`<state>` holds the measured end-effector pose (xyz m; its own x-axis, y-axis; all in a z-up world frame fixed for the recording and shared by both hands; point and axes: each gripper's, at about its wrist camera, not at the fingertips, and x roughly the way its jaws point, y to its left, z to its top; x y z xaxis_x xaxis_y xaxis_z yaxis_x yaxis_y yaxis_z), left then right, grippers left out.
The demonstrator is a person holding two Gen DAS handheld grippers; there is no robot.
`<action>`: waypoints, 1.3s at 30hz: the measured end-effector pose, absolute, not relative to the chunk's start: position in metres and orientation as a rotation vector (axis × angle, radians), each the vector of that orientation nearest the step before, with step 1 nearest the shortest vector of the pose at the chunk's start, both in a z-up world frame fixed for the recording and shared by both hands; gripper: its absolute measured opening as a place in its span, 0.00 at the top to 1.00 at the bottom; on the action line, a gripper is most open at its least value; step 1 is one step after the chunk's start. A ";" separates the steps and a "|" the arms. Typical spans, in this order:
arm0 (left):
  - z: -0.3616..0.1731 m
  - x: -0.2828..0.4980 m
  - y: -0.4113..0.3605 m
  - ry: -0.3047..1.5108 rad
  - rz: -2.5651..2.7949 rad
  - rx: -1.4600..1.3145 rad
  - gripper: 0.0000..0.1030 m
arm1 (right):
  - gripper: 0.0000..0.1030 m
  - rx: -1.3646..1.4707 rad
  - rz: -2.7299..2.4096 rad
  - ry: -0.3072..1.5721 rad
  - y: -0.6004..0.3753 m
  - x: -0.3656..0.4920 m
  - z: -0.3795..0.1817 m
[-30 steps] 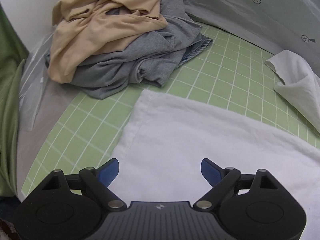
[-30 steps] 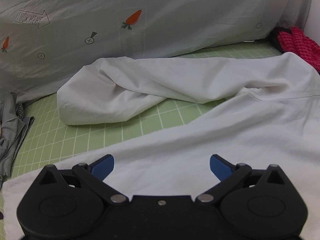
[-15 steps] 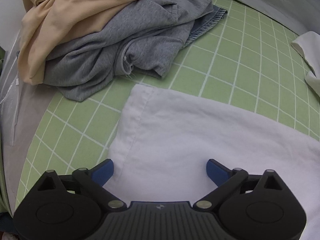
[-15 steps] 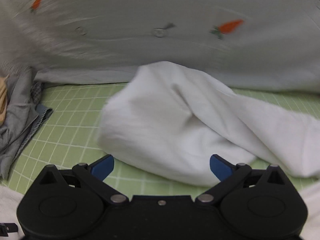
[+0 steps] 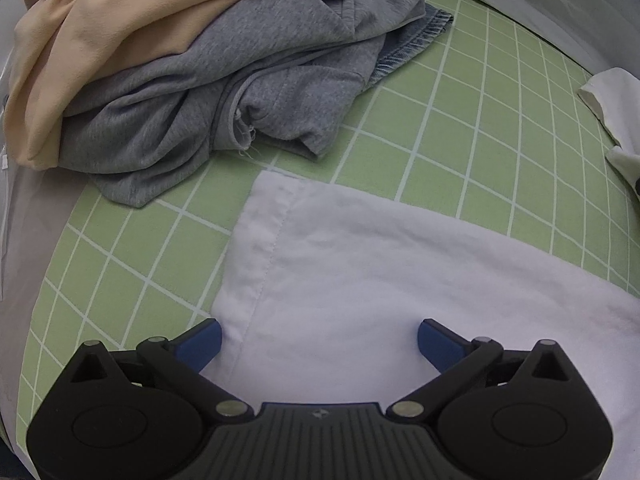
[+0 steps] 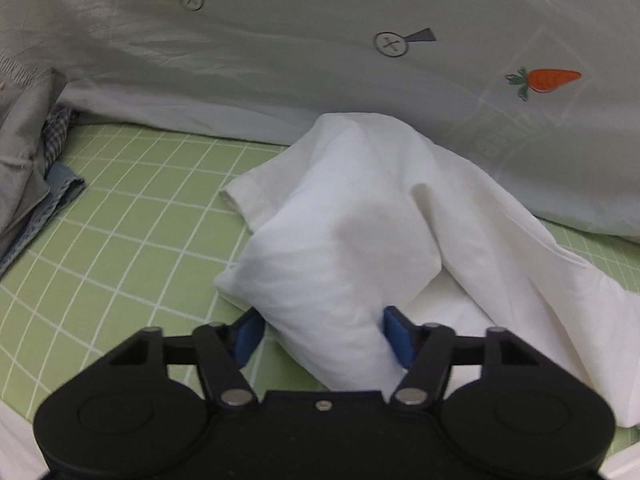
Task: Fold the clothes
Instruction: 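Move the right gripper toward the bunched sleeve of the white shirt, then grasp the bunched sleeve with the right gripper and pull it straight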
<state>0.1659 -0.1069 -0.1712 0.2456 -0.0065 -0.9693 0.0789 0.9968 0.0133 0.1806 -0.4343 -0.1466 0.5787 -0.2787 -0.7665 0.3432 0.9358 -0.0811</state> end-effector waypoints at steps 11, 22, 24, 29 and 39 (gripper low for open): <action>-0.171 0.157 -0.106 1.306 -0.062 0.061 0.00 | 0.90 0.394 -0.206 0.650 -0.476 0.143 -0.053; -0.164 0.155 -0.107 1.317 -0.031 0.082 0.00 | 0.62 0.457 -0.086 0.793 -0.422 0.153 -0.105; -0.155 0.154 -0.109 1.282 -0.042 0.079 0.00 | 0.32 0.582 -0.104 0.749 -0.430 0.134 -0.110; -0.134 0.163 -0.133 1.201 -0.149 0.016 0.01 | 0.29 0.549 -0.305 0.738 -0.453 0.094 -0.113; -0.136 0.228 -0.225 1.109 -0.271 0.013 0.18 | 0.21 0.418 -0.619 0.811 -0.510 0.032 -0.141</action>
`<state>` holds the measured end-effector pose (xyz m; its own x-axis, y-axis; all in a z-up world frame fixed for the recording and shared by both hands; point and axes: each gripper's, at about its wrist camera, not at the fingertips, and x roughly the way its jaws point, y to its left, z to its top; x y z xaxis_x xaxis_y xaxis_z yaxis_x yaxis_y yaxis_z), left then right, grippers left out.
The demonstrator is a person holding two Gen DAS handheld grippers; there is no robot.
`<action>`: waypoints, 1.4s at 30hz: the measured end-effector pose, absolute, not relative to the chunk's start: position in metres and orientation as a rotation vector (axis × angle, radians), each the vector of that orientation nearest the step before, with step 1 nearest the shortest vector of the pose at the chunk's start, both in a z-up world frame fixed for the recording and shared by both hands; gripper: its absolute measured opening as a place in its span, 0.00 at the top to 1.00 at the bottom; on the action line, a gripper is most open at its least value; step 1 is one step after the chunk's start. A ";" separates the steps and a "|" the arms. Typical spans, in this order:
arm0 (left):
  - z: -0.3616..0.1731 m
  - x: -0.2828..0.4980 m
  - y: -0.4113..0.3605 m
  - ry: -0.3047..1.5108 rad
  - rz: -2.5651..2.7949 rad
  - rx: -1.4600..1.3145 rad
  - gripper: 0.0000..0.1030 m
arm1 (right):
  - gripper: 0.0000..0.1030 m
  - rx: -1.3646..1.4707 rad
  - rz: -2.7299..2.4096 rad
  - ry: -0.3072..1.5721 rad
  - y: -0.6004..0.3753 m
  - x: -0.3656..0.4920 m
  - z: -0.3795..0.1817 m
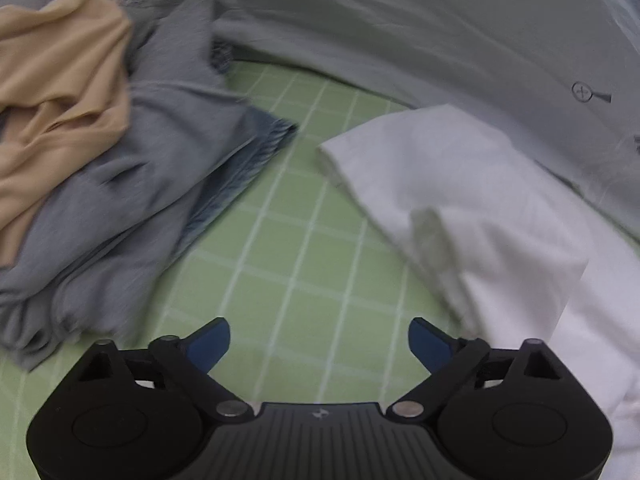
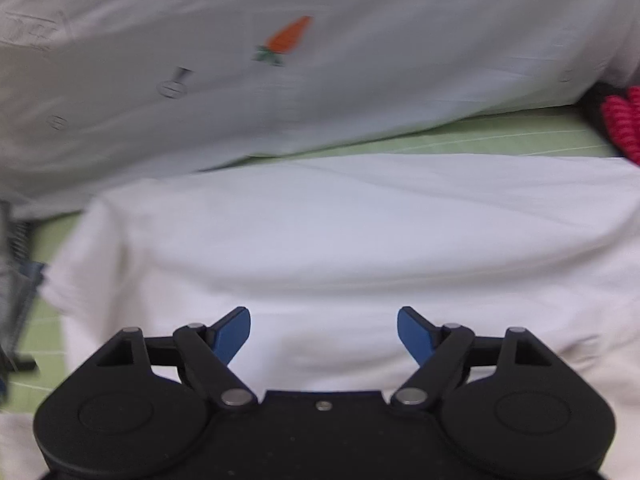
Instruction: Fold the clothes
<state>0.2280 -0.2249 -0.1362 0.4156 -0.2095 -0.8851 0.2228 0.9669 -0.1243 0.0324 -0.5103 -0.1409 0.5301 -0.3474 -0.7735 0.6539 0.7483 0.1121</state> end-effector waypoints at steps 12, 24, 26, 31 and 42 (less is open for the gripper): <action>-0.162 0.294 -0.266 1.043 -0.244 0.003 0.33 | 0.19 0.408 -0.716 0.852 -0.553 0.031 -0.166; -0.164 0.309 -0.276 0.977 -0.258 0.041 0.75 | 0.16 0.391 -0.713 0.881 -0.555 0.037 -0.184; -0.160 0.316 -0.271 0.970 -0.263 0.042 0.83 | 0.16 0.400 -0.718 0.878 -0.555 0.035 -0.185; -0.142 0.350 -0.251 0.887 -0.199 0.070 0.88 | 0.16 0.384 -0.729 0.880 -0.555 0.031 -0.186; -0.129 0.330 -0.207 0.951 -0.177 0.017 0.48 | 0.16 0.380 -0.739 0.892 -0.553 0.031 -0.186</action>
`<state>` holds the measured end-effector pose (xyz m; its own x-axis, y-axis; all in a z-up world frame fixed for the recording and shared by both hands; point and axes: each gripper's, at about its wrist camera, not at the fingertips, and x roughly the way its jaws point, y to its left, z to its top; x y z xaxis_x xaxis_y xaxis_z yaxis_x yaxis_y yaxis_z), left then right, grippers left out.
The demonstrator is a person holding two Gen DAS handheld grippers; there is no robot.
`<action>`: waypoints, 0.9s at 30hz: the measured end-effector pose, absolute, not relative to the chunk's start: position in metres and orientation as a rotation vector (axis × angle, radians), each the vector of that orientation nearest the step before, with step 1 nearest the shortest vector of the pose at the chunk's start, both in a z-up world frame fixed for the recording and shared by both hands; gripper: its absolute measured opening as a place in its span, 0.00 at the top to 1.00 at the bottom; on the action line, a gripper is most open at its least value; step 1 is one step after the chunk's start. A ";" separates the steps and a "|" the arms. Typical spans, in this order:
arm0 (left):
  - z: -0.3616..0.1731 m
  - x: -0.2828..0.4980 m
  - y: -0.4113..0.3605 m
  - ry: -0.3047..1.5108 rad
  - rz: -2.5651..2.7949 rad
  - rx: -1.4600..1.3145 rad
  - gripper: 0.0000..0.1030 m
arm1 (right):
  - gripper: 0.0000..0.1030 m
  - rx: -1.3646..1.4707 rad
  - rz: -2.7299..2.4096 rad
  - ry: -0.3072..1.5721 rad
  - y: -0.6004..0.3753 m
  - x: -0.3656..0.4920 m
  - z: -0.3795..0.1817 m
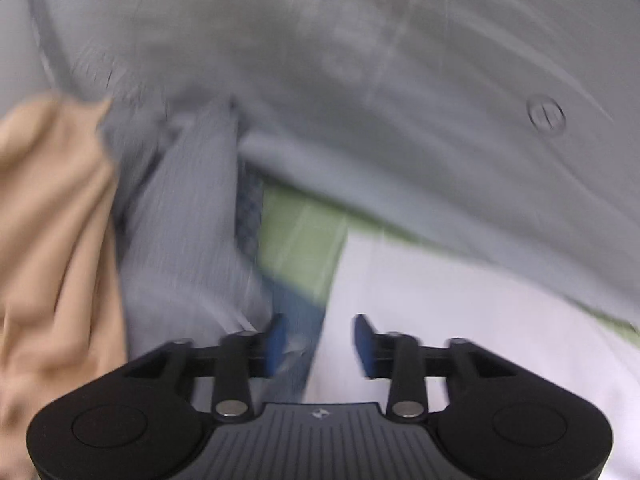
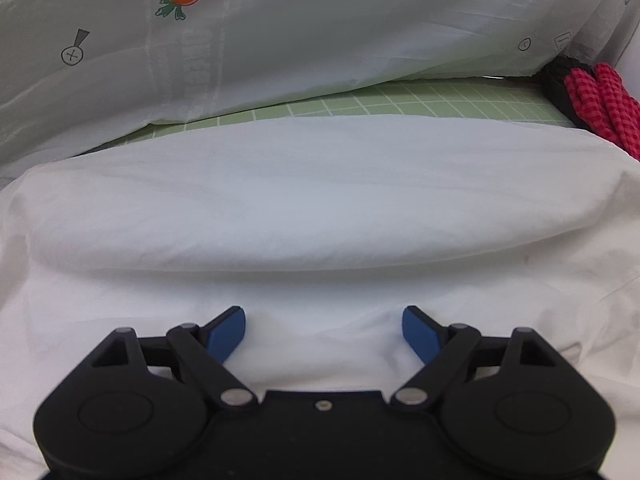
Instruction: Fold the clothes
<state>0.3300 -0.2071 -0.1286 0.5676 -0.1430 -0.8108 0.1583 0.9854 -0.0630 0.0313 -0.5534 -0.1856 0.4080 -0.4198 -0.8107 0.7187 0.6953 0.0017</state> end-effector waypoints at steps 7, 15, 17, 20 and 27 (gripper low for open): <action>-0.143 0.262 -0.189 1.031 -0.093 0.113 0.30 | 0.15 0.370 -0.728 0.901 -0.548 0.033 -0.186; -0.152 0.249 -0.189 1.020 -0.061 0.170 0.41 | 0.13 0.357 -0.718 0.901 -0.541 0.037 -0.187; -0.154 0.248 -0.188 1.015 -0.054 0.183 0.94 | 0.13 0.357 -0.715 0.904 -0.542 0.037 -0.186; -0.156 0.249 -0.184 1.006 -0.035 0.211 0.96 | 0.13 0.358 -0.712 0.909 -0.542 0.038 -0.184; -0.138 0.251 -0.173 1.026 0.017 0.123 0.83 | 0.13 0.362 -0.691 0.901 -0.538 0.033 -0.171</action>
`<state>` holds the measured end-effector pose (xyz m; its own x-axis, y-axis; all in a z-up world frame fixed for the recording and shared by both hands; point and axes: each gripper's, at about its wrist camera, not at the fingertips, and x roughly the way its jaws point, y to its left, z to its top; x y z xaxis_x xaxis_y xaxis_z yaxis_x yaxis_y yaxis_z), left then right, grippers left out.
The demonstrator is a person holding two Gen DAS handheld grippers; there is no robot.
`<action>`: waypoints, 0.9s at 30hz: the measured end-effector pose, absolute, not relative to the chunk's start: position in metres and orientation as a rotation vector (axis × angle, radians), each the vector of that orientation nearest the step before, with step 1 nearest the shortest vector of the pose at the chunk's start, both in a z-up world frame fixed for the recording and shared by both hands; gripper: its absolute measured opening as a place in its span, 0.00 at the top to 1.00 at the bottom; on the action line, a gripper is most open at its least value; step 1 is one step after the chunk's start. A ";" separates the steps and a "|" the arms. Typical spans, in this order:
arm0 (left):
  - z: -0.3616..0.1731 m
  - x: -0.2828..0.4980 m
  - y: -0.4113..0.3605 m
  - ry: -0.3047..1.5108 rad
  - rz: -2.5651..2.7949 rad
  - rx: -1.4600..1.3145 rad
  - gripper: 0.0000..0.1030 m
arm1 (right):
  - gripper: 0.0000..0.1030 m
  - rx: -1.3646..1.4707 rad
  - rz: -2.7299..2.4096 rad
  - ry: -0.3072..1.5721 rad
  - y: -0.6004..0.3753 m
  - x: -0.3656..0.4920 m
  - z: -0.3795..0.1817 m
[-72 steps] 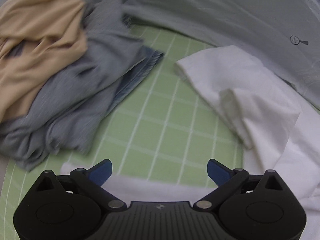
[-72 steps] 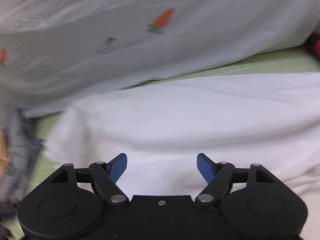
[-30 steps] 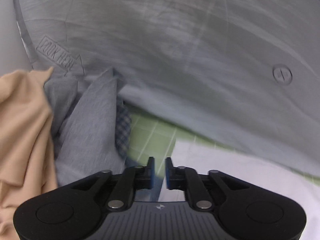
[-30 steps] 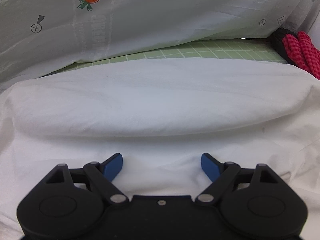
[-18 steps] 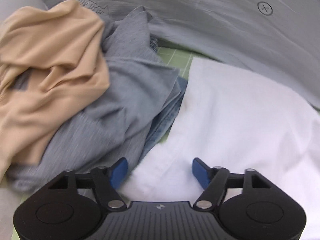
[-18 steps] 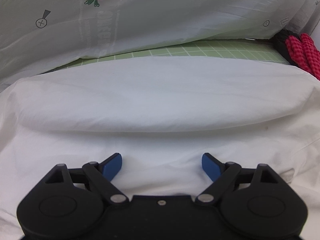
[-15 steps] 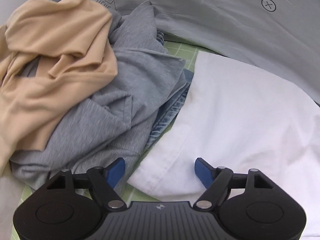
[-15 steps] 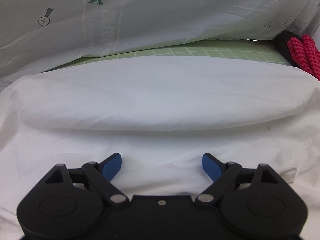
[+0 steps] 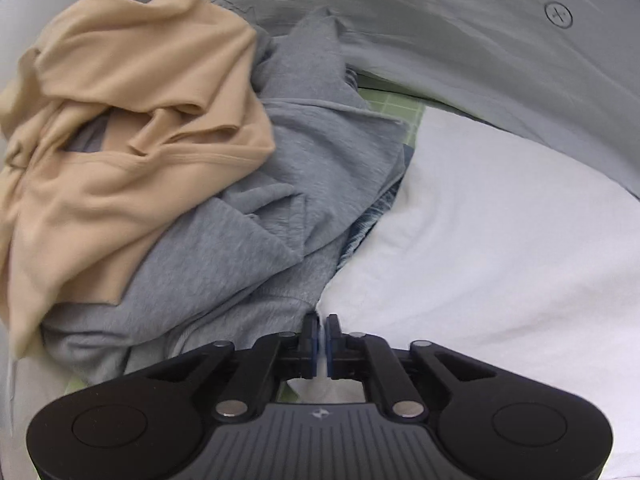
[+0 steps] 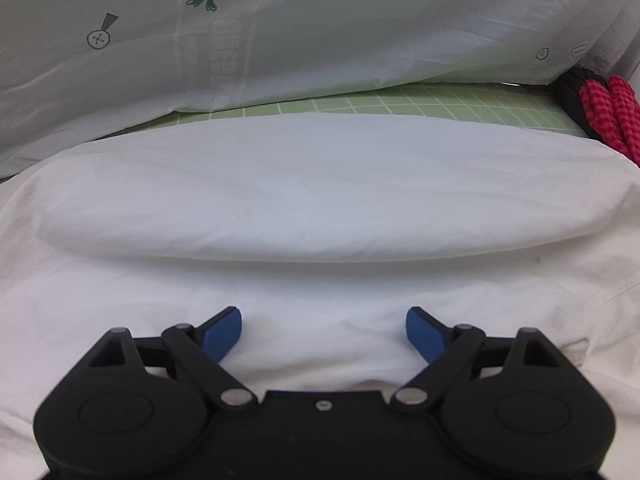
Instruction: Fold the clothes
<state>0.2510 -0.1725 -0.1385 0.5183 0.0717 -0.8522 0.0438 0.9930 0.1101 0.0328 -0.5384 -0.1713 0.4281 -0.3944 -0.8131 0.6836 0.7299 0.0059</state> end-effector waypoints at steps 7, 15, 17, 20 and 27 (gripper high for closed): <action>-0.080 0.186 -0.180 0.955 -0.129 0.060 0.28 | 0.06 0.396 -0.644 0.781 -0.526 -0.004 -0.127; -0.043 0.083 -0.219 0.919 -0.326 0.008 0.19 | 0.00 0.481 -0.625 0.621 -0.527 -0.101 -0.088; -0.036 0.048 -0.235 0.915 -0.351 0.024 0.19 | 0.00 0.482 -0.633 0.605 -0.533 -0.125 -0.085; -0.033 0.011 -0.254 0.914 -0.364 0.010 0.18 | 0.00 0.494 -0.625 0.583 -0.550 -0.158 -0.082; -0.024 -0.049 -0.316 0.935 -0.331 -0.012 0.17 | 0.00 0.520 -0.638 0.554 -0.617 -0.222 -0.073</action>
<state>-0.0490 -0.3158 -0.0236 0.5474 -0.2843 -0.7871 0.2743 0.9495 -0.1522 -0.2217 -0.6171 -0.0732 0.6717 -0.4054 -0.6201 0.6707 0.6884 0.2764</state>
